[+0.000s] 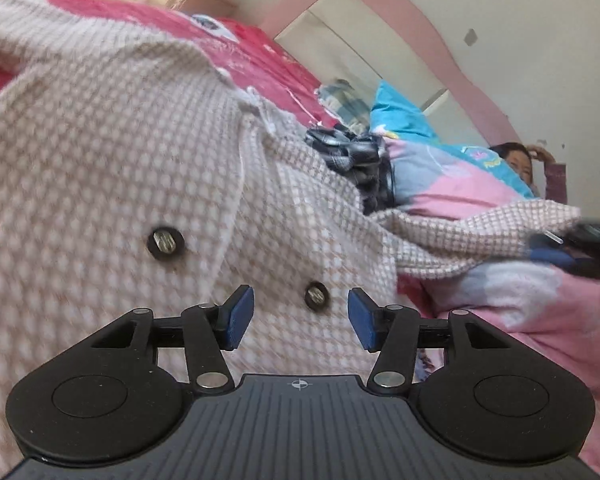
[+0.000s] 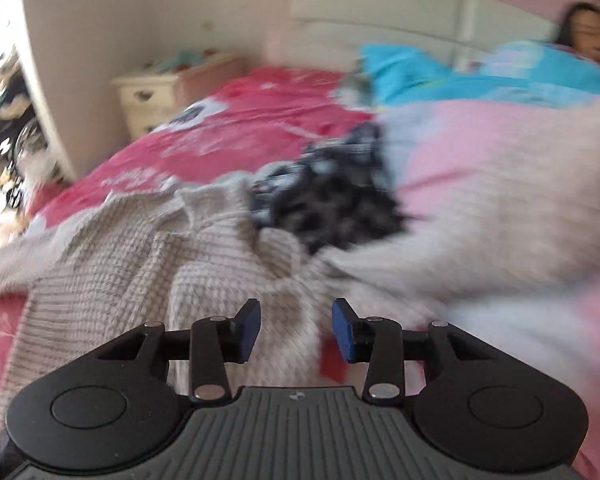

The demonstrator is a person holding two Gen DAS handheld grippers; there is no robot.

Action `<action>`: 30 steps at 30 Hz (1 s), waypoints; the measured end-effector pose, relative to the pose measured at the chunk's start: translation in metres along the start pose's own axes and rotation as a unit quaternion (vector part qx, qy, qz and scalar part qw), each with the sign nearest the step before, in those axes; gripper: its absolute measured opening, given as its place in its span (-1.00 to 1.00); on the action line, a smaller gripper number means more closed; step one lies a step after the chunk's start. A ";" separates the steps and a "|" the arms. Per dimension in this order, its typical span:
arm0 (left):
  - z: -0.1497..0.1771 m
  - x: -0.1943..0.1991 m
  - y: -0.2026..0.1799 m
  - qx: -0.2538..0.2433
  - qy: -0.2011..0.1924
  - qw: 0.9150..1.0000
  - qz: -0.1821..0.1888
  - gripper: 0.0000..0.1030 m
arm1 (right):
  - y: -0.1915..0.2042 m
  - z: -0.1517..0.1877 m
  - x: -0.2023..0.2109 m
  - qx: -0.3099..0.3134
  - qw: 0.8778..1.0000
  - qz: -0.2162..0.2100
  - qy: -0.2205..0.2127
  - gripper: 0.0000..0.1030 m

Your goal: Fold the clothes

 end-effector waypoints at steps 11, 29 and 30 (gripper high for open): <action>0.046 -0.020 0.002 -0.111 0.019 0.993 0.032 0.01 | 0.001 0.003 -0.200 0.080 0.991 0.000 0.106 -0.71; 0.045 -0.019 0.010 -0.108 0.025 0.992 0.068 0.01 | -0.095 -0.021 -0.188 -0.015 0.975 0.208 -0.072 -1.00; 0.046 -0.018 0.009 -0.109 0.025 0.991 0.068 0.01 | -0.104 -0.024 -0.179 -0.052 0.974 0.207 -0.076 -1.00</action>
Point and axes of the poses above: each gripper's, at about its wrist camera, not at the fingertips, and x roughly against the way its jaws point, y to its left, z to its underside, the point moved 3 cm from there along -x, roughly the way its jaws point, and after that the axes turned 13 degrees about -y, right-handed, at the moved point
